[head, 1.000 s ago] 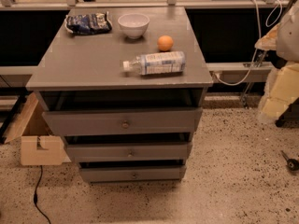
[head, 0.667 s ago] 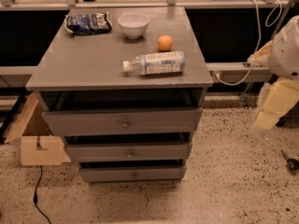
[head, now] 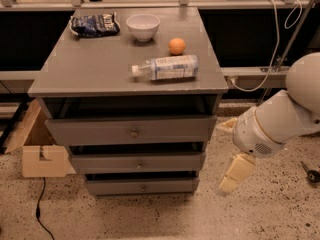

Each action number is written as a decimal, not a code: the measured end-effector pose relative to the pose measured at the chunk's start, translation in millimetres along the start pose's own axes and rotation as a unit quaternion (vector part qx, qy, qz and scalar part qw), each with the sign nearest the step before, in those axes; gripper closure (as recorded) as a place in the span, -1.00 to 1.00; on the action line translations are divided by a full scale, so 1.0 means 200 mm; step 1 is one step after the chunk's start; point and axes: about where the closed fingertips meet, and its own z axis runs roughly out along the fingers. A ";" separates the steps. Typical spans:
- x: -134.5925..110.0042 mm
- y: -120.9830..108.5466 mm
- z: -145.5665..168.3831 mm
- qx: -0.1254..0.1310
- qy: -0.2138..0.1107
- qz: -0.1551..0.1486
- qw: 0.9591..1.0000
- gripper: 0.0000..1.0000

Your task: Open bottom drawer

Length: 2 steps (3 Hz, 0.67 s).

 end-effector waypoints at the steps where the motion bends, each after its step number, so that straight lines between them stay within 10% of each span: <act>1: 0.00 0.00 0.00 0.000 0.000 0.000 1.000 -1.00; 2: 0.05 -0.04 0.16 0.001 0.015 0.011 1.000 -1.00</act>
Offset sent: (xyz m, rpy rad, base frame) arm 0.0226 0.0076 -0.0893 -0.0719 0.0449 -0.0624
